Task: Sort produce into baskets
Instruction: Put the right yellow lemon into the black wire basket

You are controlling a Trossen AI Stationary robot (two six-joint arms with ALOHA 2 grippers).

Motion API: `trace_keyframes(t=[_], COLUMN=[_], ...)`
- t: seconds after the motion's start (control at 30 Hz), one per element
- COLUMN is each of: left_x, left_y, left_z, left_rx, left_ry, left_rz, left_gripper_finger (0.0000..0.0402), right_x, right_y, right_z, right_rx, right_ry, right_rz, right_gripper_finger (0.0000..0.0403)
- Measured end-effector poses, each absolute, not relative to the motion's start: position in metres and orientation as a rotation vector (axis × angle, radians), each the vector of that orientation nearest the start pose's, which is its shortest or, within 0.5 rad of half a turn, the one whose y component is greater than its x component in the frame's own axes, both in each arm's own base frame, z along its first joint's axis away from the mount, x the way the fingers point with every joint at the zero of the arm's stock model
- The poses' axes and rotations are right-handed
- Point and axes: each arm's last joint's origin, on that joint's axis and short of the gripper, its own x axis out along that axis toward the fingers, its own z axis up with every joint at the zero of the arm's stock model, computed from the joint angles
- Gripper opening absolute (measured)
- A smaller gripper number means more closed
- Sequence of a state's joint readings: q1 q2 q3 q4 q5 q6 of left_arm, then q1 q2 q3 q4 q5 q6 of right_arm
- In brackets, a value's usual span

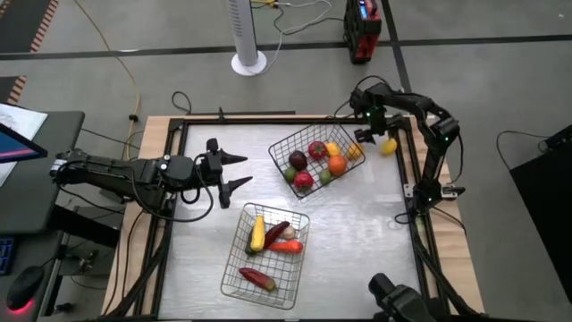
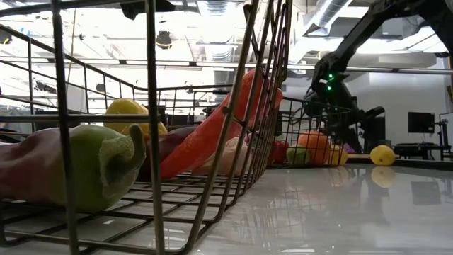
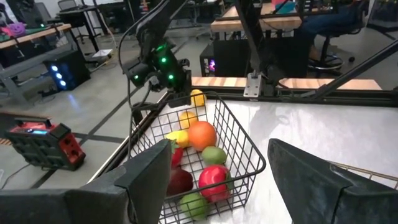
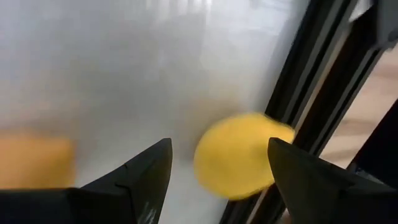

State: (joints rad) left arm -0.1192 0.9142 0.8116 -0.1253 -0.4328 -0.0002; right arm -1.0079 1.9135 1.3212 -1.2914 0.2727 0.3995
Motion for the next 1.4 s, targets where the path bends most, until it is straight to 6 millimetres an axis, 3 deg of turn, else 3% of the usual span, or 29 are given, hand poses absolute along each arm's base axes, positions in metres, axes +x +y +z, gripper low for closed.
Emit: trace_keyframes(t=[0.13, 0.3, 0.7, 0.97, 1.23, 1.4], left_x=[0.2, 0.2, 0.2, 0.2, 0.2, 0.2], left_y=[-0.012, -0.012, -0.012, -0.012, -0.012, -0.012], left_z=[0.326, 0.326, 0.324, 0.324, 0.324, 0.324], left_rx=[0.061, 0.05, 0.055, 0.058, 0.055, 0.049], left_ry=[0.22, 0.222, 0.239, 0.239, 0.24, 0.239], left_rz=[0.312, 0.306, 0.308, 0.311, 0.311, 0.312], left_gripper_finger=[0.0256, 0.0256, 0.0256, 0.0256, 0.0256, 0.0256], right_x=[0.165, 0.166, 0.163, 0.165, 0.159, 0.159], right_y=[-0.26, -0.258, -0.254, -0.25, -0.228, -0.218], right_z=[0.18, 0.181, 0.183, 0.19, 0.166, 0.156], right_rx=[0.998, 0.917, 0.785, 0.772, 0.773, 0.664], right_ry=[1.758, 1.796, 1.953, 1.917, 2.049, 2.118], right_rz=[-1.174, -1.228, -0.998, -1.013, -0.935, -0.892], right_gripper_finger=[0.0291, 0.0291, 0.0291, 0.0291, 0.0291, 0.0291])
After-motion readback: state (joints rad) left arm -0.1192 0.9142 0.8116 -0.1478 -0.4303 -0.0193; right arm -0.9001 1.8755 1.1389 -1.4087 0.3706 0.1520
